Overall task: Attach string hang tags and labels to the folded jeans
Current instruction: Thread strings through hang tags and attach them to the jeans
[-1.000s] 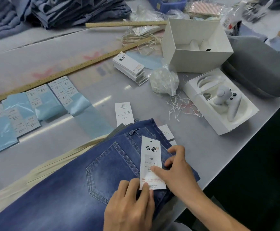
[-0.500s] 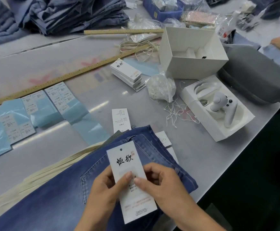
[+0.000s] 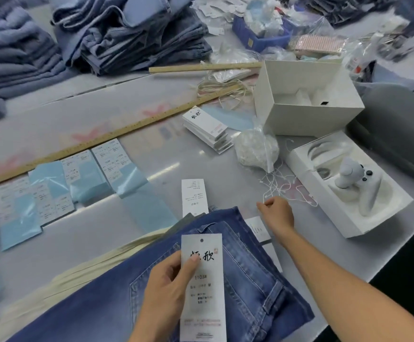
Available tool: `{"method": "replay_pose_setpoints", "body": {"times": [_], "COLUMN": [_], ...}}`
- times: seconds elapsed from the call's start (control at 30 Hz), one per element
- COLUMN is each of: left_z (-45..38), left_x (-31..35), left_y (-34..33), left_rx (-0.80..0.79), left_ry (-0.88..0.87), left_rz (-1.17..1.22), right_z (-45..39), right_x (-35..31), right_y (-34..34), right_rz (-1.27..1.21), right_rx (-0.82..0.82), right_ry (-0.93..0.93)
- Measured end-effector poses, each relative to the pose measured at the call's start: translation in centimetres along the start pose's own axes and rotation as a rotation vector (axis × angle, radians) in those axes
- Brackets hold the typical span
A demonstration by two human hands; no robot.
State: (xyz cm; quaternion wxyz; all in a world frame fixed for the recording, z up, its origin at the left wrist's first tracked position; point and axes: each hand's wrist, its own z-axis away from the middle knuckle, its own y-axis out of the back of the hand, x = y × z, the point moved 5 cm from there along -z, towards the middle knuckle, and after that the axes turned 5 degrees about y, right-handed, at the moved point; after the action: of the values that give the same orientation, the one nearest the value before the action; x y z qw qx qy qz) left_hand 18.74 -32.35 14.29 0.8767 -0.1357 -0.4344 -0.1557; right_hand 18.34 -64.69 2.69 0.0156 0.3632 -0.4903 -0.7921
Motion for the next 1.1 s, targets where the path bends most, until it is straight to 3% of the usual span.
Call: {"method": "replay_pose_setpoints", "body": {"times": [0.17, 0.23, 0.37, 0.5, 0.6, 0.87, 1.1], "left_z": [-0.1, 0.0, 0.5, 1.0, 1.3, 3.4, 5.6], "left_x": [-0.5, -0.5, 0.0, 0.6, 0.6, 1.6, 2.5], "left_y": [1.0, 1.3, 1.2, 1.2, 1.4, 1.4, 1.2], "left_rx": [0.066, 0.076, 0.051, 0.049, 0.045, 0.092, 0.112], "left_ry": [-0.047, -0.041, -0.031, -0.070, -0.091, -0.242, -0.394], "left_rz": [-0.010, -0.025, -0.029, 0.032, 0.061, 0.028, -0.007], "right_z": [-0.6, 0.0, 2.7, 8.6, 13.7, 21.8, 24.4], "right_x": [-1.0, -1.5, -3.9, -7.4, -9.8, -14.4, -15.5], "right_y": [-1.8, -1.4, 1.6, 5.2, 7.6, 10.4, 8.4], "right_rz": [0.278, 0.264, -0.113, -0.760, -0.896, -0.338, -0.008], "right_rx": [0.073, 0.067, 0.015, -0.145, -0.254, -0.015, 0.091], "right_ry": [0.154, 0.183, 0.243, 0.207, 0.340, 0.969, 1.042]}}
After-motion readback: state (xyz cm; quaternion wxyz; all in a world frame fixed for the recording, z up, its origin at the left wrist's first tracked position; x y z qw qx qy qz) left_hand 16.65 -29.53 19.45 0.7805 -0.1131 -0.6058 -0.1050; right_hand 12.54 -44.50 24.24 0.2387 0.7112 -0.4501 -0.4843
